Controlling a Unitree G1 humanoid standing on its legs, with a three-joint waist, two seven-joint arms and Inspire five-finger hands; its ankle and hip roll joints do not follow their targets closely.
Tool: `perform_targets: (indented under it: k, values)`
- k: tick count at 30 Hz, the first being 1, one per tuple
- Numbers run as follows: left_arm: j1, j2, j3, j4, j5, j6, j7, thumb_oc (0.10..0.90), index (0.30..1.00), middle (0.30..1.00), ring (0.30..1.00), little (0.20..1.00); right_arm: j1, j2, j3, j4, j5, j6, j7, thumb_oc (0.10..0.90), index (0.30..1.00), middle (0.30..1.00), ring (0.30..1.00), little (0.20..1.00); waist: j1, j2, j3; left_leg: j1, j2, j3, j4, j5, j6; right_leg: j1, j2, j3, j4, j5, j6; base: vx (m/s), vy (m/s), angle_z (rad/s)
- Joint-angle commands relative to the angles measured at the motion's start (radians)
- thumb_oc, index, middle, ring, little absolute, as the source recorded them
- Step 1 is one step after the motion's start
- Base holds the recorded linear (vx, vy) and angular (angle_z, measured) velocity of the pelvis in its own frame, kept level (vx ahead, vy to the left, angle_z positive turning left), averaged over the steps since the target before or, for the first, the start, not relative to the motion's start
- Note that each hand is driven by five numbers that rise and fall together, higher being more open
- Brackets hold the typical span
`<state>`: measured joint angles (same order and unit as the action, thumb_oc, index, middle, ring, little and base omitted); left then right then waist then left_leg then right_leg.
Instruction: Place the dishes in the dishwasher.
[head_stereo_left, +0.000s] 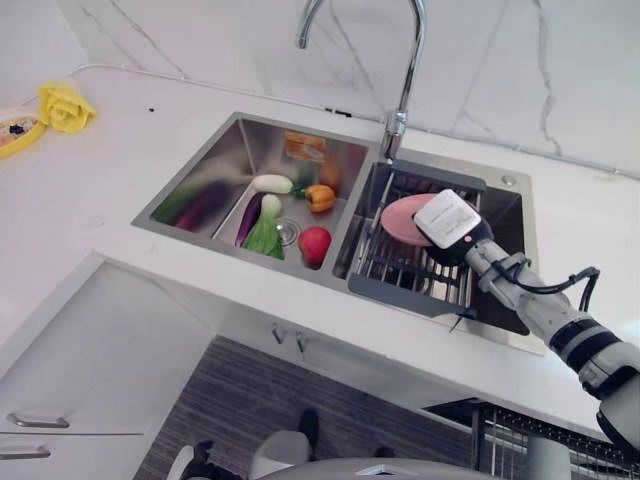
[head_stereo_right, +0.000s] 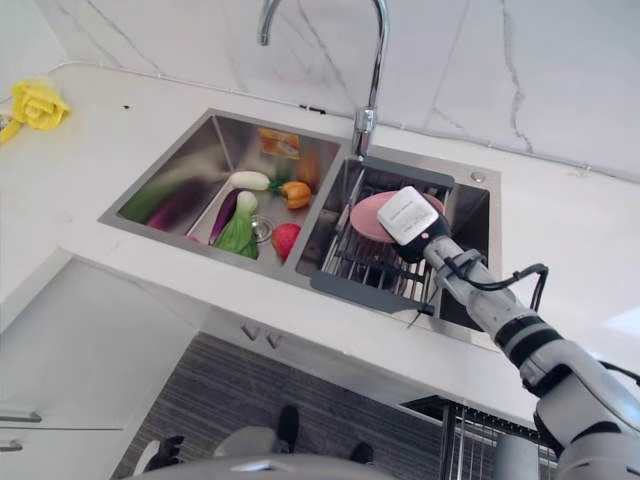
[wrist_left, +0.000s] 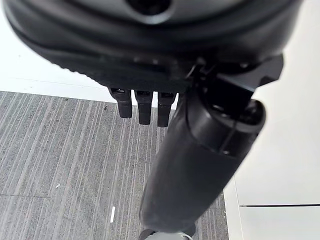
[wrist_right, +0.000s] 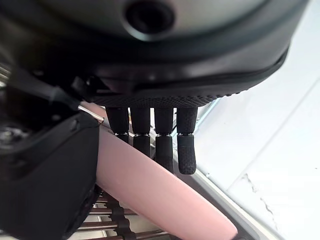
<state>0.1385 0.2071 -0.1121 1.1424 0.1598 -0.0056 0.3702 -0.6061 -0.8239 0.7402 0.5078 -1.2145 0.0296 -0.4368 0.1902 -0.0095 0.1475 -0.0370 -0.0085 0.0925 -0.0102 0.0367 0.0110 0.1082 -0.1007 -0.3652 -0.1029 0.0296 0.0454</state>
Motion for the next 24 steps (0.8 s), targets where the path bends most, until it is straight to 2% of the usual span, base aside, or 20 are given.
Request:
perform_targets:
  k: [1, 4, 10, 12, 16, 17, 20, 22, 24]
  values:
    - [-0.025, 0.028, -0.107, 0.037, -0.010, -0.020, 0.046, 0.800, 0.900, 0.900, 0.900, 0.900, -0.156, -0.060, 0.000, -0.044, 0.062, 0.032, -0.086, 0.400, 0.300, 0.300, 0.300, 0.300, 0.042, 0.004, -0.011, 0.013, 0.173, -0.087, -0.077, 0.018, -0.186, 0.032, -0.182, -0.006, 0.020, -0.006, 0.164, 0.00, 0.000, 0.00]
    - [-0.023, 0.022, -0.106, 0.036, -0.010, -0.018, 0.049, 0.800, 0.900, 0.900, 0.900, 0.900, -0.147, -0.082, -0.040, -0.096, 0.082, 0.035, -0.095, 0.400, 0.300, 0.300, 0.300, 0.300, 0.037, 0.012, -0.014, 0.013, 0.173, -0.085, -0.077, 0.018, -0.187, 0.032, -0.183, -0.007, 0.019, -0.004, 0.165, 0.00, 0.000, 0.00]
    - [-0.018, 0.016, -0.086, 0.026, 0.002, -0.014, 0.056, 0.800, 0.900, 0.900, 0.900, 0.900, -0.057, -0.097, -0.193, -0.228, 0.137, 0.039, -0.139, 0.400, 0.300, 0.300, 0.300, 0.300, 0.021, 0.021, -0.024, 0.020, 0.170, -0.082, -0.077, 0.014, -0.185, 0.043, -0.186, -0.009, 0.017, -0.005, 0.166, 0.00, 0.000, 0.00]
    - [-0.018, 0.015, -0.074, 0.020, 0.007, -0.010, 0.060, 0.800, 0.900, 0.900, 0.900, 0.900, 0.011, -0.079, -0.294, -0.293, 0.192, 0.032, -0.161, 0.400, 0.300, 0.300, 0.300, 0.300, 0.018, 0.022, -0.026, 0.025, 0.169, -0.080, -0.077, 0.012, -0.184, 0.047, -0.186, -0.010, 0.018, -0.006, 0.165, 0.00, 0.000, 0.00]
    - [-0.005, 0.008, -0.055, 0.003, 0.016, -0.006, 0.068, 0.800, 0.900, 0.900, 0.900, 0.900, 0.150, 0.024, -0.489, -0.395, 0.359, -0.001, -0.221, 0.400, 0.300, 0.300, 0.300, 0.300, 0.009, 0.027, -0.029, 0.035, 0.169, -0.077, -0.077, 0.009, -0.181, 0.053, -0.188, -0.007, 0.018, -0.009, 0.162, 0.00, 0.000, 0.05]
    - [-0.005, 0.008, -0.055, 0.003, 0.016, -0.006, 0.068, 0.800, 0.900, 0.900, 0.900, 0.900, 0.150, 0.024, -0.489, -0.395, 0.359, -0.001, -0.221, 0.400, 0.300, 0.300, 0.300, 0.300, 0.009, 0.027, -0.029, 0.035, 0.169, -0.077, -0.077, 0.009, -0.181, 0.053, -0.188, -0.007, 0.018, -0.009, 0.162, 0.00, -0.006, 0.06]
    - [0.007, 0.009, -0.040, -0.015, 0.021, -0.006, 0.070, 0.800, 0.900, 0.900, 0.900, 0.900, 0.226, 0.128, -0.597, -0.439, 0.510, -0.048, -0.260, 0.400, 0.300, 0.300, 0.300, 0.300, 0.005, 0.029, -0.028, 0.041, 0.170, -0.076, -0.077, 0.008, -0.179, 0.055, -0.185, -0.002, 0.019, -0.011, 0.159, 0.00, 0.000, 0.00]
    - [0.011, 0.012, -0.038, -0.019, 0.024, -0.005, 0.068, 0.800, 0.900, 0.900, 0.900, 0.900, 0.238, 0.143, -0.611, -0.451, 0.539, -0.061, -0.254, 0.400, 0.300, 0.300, 0.300, 0.300, 0.007, 0.028, -0.028, 0.043, 0.171, -0.076, -0.077, 0.007, -0.179, 0.056, -0.184, 0.000, 0.019, -0.013, 0.159, 0.00, 0.000, 0.00]
    - [0.020, 0.011, -0.027, -0.028, 0.023, -0.003, 0.065, 0.800, 0.900, 0.900, 0.900, 0.900, 0.266, 0.190, -0.655, -0.480, 0.646, -0.104, -0.245, 0.400, 0.300, 0.300, 0.300, 0.300, 0.004, 0.027, -0.028, 0.050, 0.171, -0.074, -0.077, 0.006, -0.179, 0.060, -0.182, 0.003, 0.018, -0.014, 0.157, 0.00, 0.000, 0.00]
